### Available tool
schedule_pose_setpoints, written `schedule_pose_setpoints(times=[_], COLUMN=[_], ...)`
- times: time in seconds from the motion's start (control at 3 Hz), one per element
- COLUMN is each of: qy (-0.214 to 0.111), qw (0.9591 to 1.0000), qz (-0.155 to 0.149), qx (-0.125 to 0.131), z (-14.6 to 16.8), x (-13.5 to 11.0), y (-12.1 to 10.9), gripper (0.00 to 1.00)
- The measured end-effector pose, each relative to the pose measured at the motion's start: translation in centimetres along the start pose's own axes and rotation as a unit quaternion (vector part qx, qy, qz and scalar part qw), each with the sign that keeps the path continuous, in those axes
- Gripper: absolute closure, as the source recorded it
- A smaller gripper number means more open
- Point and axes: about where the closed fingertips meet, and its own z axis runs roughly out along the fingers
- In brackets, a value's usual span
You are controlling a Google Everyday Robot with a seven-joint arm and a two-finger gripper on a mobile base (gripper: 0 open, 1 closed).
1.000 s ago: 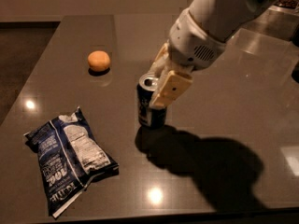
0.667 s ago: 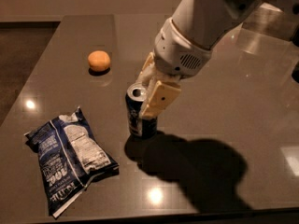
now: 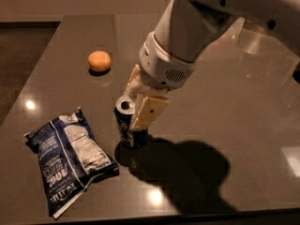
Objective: Move pepsi can near blue chip bag
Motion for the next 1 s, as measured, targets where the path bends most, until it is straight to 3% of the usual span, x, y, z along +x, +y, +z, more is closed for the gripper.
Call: schedule_pose_setpoints(times=[0.67,1.0], qy=[0.015,0.015], qw=[0.9995,0.9995], qz=[0.002,0.0], qx=[0.026,0.028], z=[-0.5,-0.6], x=[2.3,2.1], y=[-1.1,-1.1], gripper=[0.29,0.05])
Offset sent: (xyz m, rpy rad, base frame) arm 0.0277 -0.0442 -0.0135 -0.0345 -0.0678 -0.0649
